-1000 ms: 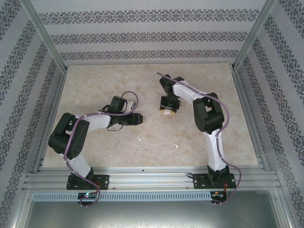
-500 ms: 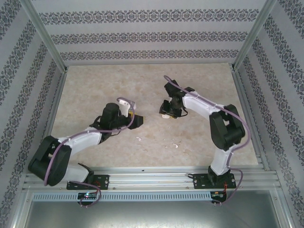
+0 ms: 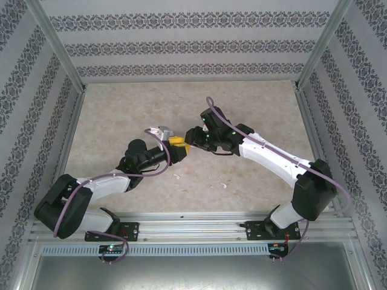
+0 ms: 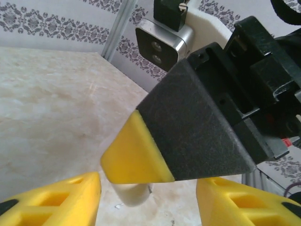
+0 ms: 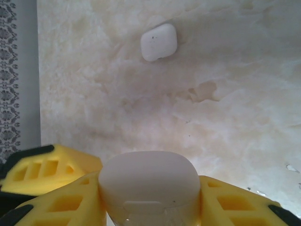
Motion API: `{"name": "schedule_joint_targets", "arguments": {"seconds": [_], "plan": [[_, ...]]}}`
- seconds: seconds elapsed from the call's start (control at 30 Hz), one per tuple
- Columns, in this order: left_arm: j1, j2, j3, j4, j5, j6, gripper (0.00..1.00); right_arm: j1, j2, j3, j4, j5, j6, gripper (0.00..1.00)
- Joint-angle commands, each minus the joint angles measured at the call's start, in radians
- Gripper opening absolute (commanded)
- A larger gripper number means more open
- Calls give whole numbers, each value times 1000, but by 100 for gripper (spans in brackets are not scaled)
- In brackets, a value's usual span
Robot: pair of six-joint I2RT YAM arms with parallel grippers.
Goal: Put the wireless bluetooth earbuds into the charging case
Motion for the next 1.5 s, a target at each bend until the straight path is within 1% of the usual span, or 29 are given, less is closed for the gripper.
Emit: {"name": "schedule_joint_targets", "arguments": {"seconds": [0.0,0.17,0.37,0.47,0.57,0.73,0.9,1.1,1.27,1.47], "plan": [[-9,20,1,102,23,-66,52,18,-29,-20,53,-5,45,35],[-9,16,-7,109,24,-92,45,27,-53,-46,99,-29,83,35],[-13,26,-11,115,27,-85,44,25,-78,-90,158,-53,129,35],[-23,60,-2,152,47,-81,43,16,-83,-107,187,-72,156,35],[-35,91,-8,204,39,-92,43,12,-91,-109,212,-78,177,35],[-38,137,-23,293,0,-127,42,12,-93,-79,190,-86,173,35],[-37,183,-8,367,28,-142,42,4,-91,-99,211,-107,192,35],[-37,195,-64,449,30,-152,42,-41,-99,-93,205,-142,179,35],[-38,195,-72,450,30,-152,42,-50,-91,-51,149,-134,143,35],[-38,206,-12,433,19,-166,41,-26,-60,-50,153,-146,145,35]]}}
